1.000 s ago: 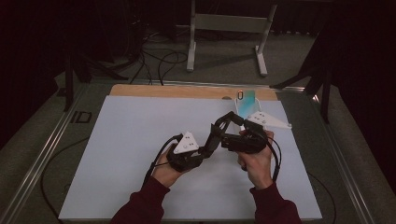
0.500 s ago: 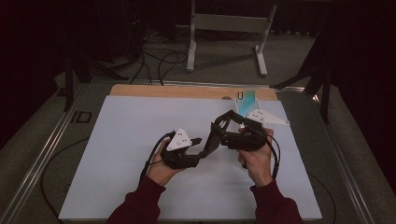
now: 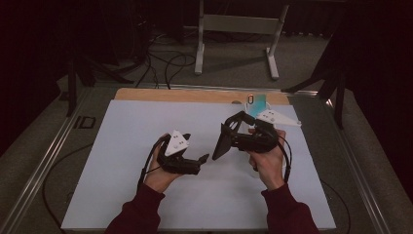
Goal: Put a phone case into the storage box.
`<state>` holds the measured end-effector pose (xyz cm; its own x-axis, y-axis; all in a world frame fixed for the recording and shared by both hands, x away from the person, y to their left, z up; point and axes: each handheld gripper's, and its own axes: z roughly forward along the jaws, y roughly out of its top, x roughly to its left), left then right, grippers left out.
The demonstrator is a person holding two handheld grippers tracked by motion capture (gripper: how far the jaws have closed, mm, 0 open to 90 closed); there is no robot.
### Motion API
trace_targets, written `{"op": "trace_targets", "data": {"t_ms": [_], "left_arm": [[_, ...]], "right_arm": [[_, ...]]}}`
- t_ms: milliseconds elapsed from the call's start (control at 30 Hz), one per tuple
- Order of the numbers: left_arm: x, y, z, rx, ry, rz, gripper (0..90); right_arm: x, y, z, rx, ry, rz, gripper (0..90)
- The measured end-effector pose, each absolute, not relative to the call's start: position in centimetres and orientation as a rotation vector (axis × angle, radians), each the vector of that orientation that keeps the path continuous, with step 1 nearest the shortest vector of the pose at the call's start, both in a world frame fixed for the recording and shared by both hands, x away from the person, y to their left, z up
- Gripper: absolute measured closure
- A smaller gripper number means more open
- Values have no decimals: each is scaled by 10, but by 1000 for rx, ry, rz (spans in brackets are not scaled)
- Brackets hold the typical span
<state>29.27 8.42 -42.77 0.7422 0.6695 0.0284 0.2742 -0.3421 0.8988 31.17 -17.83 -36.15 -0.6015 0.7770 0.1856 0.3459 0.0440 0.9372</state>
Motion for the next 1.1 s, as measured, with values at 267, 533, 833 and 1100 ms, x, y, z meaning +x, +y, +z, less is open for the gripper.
{"op": "trace_targets", "data": {"t_ms": [267,533,833,1100], "left_arm": [[290,109,-429,1913,771,562,9],[289,137,-432,1885,833,605,0],[284,175,-442,1862,928,680,0],[280,195,-449,1837,980,720,0]], "right_arm": [[322,-186,-358,1148,1912,1546,140],[335,-198,-358,1172,1870,1505,141],[351,-208,-356,1208,1814,1436,142],[361,-218,-348,1260,1751,1402,143]]}}
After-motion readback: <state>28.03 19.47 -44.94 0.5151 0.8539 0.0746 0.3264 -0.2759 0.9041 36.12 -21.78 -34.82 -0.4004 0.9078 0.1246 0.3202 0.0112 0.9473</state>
